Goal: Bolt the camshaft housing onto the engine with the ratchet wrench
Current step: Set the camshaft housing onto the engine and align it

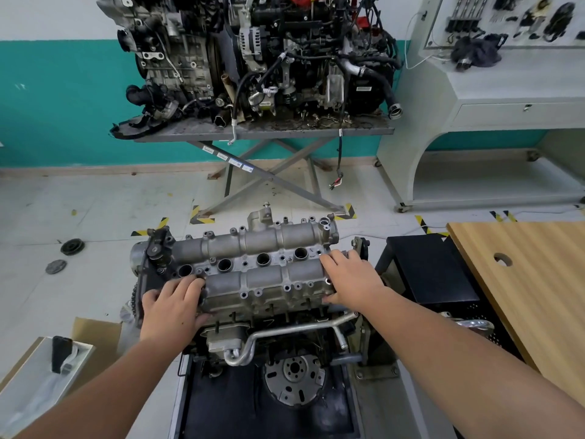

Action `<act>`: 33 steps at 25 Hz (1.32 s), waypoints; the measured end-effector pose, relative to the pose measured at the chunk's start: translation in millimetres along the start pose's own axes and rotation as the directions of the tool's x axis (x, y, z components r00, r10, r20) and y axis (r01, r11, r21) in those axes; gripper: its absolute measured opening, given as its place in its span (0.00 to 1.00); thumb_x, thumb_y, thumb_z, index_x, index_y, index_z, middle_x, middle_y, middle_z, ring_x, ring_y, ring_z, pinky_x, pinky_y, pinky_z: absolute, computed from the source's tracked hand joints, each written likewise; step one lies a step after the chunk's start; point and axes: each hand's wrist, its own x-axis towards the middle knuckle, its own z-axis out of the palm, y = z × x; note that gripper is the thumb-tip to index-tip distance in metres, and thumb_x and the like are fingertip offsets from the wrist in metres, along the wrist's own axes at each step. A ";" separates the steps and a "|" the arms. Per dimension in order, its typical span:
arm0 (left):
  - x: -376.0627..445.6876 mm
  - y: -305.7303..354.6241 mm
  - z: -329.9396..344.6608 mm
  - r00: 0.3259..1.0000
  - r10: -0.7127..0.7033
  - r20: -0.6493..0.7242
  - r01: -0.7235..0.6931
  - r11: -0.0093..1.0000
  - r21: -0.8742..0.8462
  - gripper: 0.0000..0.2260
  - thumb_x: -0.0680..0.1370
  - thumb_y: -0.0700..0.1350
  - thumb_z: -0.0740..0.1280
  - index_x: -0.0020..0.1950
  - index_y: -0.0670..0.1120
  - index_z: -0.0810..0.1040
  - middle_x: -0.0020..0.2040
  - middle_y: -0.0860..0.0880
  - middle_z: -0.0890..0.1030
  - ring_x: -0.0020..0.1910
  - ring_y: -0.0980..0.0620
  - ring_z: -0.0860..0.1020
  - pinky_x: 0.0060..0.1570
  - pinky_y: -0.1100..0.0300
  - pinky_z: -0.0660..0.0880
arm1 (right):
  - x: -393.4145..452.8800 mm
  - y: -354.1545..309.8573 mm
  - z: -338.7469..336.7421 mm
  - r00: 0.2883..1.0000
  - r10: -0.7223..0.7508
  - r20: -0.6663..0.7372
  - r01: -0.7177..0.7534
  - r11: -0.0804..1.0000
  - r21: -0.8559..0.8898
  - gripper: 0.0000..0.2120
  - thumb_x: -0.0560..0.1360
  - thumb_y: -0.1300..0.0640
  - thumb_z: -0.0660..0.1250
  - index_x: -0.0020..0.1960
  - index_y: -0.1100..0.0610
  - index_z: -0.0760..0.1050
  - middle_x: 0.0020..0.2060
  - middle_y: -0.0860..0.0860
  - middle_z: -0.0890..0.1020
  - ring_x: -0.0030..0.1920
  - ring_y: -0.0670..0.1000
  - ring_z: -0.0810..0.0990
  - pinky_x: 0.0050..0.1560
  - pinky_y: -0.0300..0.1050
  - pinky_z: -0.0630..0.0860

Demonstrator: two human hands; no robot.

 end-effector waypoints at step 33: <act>12.0 -7.9 -5.4 0.987 0.058 0.151 -0.066 0.997 0.046 0.34 0.52 0.58 0.85 0.51 0.47 0.77 0.50 0.47 0.78 0.46 0.44 0.81 0.41 0.48 0.72 | 3.6 7.2 -2.0 1.000 -0.018 -0.001 0.018 0.999 -0.046 0.44 0.65 0.29 0.71 0.72 0.49 0.60 0.65 0.47 0.70 0.61 0.55 0.73 0.60 0.52 0.69</act>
